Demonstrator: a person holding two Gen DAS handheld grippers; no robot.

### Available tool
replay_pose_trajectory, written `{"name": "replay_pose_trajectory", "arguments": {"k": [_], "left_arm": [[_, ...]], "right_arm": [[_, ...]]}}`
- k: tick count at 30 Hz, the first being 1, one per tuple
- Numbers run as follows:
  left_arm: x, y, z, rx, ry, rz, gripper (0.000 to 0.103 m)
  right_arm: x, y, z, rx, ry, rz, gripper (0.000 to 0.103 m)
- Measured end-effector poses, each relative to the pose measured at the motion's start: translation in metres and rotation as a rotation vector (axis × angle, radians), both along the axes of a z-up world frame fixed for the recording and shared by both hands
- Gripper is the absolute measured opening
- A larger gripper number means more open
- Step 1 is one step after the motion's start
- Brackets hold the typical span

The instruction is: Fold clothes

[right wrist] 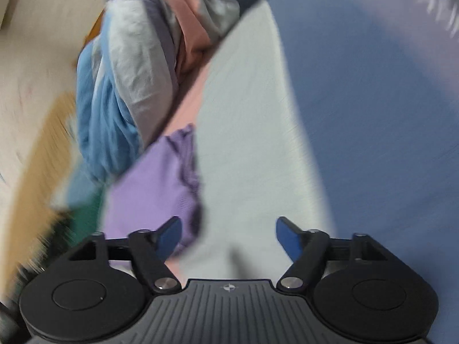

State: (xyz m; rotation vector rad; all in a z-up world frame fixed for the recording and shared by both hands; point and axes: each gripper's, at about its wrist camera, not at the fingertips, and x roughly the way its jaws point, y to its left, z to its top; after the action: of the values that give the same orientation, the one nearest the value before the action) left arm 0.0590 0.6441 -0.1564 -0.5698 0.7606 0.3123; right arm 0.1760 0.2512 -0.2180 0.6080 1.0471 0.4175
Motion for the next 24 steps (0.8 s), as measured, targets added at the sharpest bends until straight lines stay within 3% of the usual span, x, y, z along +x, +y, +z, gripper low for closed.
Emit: {"name": "replay_pose_trajectory", "arguments": {"k": [4, 6, 8, 12, 16, 22, 24], "left_arm": [[0.021, -0.108, 0.017, 0.125, 0.146, -0.273, 0.103], [0.031, -0.163, 0.025, 0.161, 0.202, -0.368, 0.103], [0.038, -0.215, 0.039, 0.167, 0.246, -0.433, 0.103], [0.044, -0.306, 0.075, 0.189, 0.323, -0.510, 0.103], [0.027, -0.389, 0.122, 0.251, 0.359, -0.567, 0.103], [-0.004, -0.465, 0.185, 0.218, 0.395, -0.574, 0.103], [-0.013, -0.486, 0.198, 0.254, 0.399, -0.592, 0.103]], "right_arm": [[-0.031, -0.068, 0.033, -0.170, 0.004, 0.016, 0.083], [-0.046, -0.104, 0.052, -0.290, 0.015, 0.010, 0.091], [-0.060, -0.139, 0.073, -0.398, 0.004, -0.008, 0.093], [-0.089, -0.200, 0.121, -0.506, -0.035, -0.039, 0.102], [-0.112, -0.252, 0.168, -0.484, -0.054, -0.037, 0.103], [-0.137, -0.294, 0.224, -0.563, -0.086, -0.004, 0.103], [-0.146, -0.307, 0.240, -0.591, -0.102, -0.004, 0.103]]}}
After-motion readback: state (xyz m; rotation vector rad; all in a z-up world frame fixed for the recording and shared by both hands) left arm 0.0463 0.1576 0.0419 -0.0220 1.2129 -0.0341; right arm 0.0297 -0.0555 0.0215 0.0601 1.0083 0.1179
